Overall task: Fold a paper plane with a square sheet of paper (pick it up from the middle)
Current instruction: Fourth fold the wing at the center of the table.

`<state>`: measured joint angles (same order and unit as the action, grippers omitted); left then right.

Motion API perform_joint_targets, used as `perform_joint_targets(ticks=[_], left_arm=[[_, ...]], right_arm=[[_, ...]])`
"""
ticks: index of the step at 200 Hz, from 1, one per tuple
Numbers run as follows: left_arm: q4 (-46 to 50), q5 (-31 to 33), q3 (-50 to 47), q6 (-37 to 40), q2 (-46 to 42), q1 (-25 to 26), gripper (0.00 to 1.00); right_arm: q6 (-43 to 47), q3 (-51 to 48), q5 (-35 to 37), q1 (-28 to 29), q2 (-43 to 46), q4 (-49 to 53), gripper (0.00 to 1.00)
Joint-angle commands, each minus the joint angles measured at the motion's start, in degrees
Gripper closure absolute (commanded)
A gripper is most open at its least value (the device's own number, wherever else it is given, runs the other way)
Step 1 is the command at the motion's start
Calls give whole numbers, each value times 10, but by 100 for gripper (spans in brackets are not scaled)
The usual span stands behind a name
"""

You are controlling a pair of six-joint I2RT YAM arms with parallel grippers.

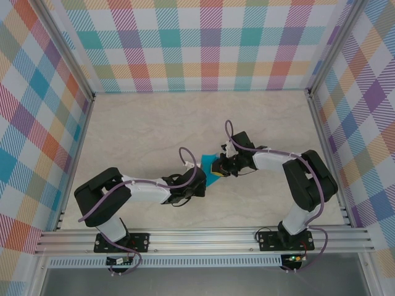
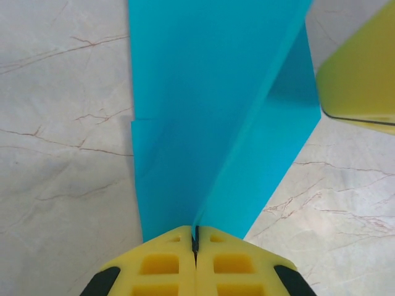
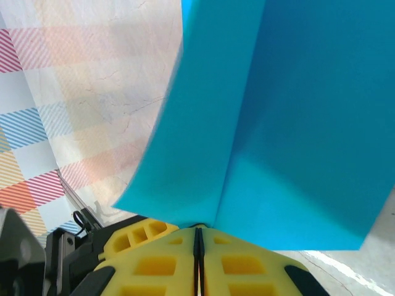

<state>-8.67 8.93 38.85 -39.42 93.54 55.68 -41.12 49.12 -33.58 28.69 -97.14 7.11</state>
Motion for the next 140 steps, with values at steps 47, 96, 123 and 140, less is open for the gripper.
perform_joint_targets(ticks=[47,96,123,140], left_arm=[[-139,-157,-50,-35,-3,-66,96],[-175,-218,-56,-48,17,-96,95],[-183,-239,-56,-49,25,-106,95],[-187,-252,-53,-48,32,-111,95]], right_arm=[[17,-19,-39,-5,29,-18,91],[1,2,-72,14,4,-58,91],[-10,17,-78,15,-20,-72,92],[-14,24,-69,14,-32,-75,91]])
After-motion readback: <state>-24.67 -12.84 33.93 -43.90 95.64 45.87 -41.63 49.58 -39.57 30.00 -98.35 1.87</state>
